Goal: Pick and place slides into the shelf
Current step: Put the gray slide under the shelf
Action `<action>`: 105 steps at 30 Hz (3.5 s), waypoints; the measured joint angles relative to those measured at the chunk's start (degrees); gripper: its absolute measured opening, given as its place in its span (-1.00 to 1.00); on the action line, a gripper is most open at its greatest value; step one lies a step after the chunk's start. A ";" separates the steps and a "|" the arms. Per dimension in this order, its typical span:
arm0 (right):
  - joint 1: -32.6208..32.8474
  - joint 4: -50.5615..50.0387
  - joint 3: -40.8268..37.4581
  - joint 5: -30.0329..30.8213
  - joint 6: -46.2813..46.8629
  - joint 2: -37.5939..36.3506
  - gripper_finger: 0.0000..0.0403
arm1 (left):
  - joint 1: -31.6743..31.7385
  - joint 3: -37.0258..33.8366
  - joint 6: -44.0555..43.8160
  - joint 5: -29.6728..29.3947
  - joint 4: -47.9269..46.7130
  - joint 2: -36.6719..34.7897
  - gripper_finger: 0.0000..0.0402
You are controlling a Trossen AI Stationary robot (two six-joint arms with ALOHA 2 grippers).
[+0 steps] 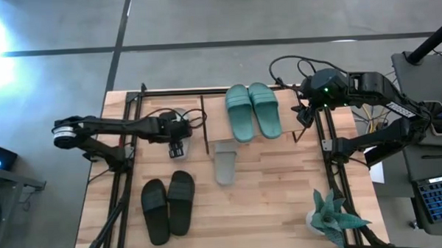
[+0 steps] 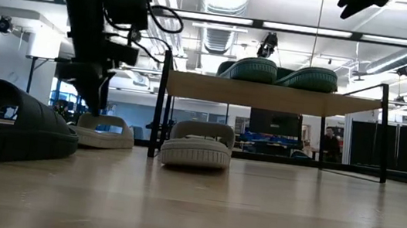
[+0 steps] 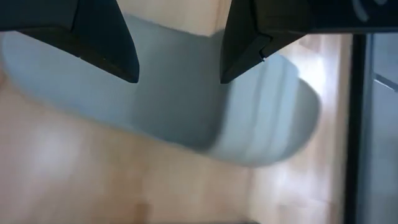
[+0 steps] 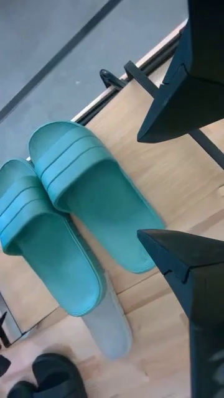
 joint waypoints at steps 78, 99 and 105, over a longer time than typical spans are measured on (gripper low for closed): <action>-3.12 -0.15 -1.27 4.46 0.57 0.35 0.14 | 6.15 1.14 -11.27 -16.28 0.09 -18.78 -1.00; -3.12 2.68 -1.27 5.49 3.15 0.33 0.14 | -37.56 30.13 -28.67 -28.60 -3.01 -3.47 -1.00; -3.09 -0.97 -1.27 2.55 3.12 0.33 0.14 | -38.80 43.34 -28.21 -30.21 -3.32 14.02 -1.00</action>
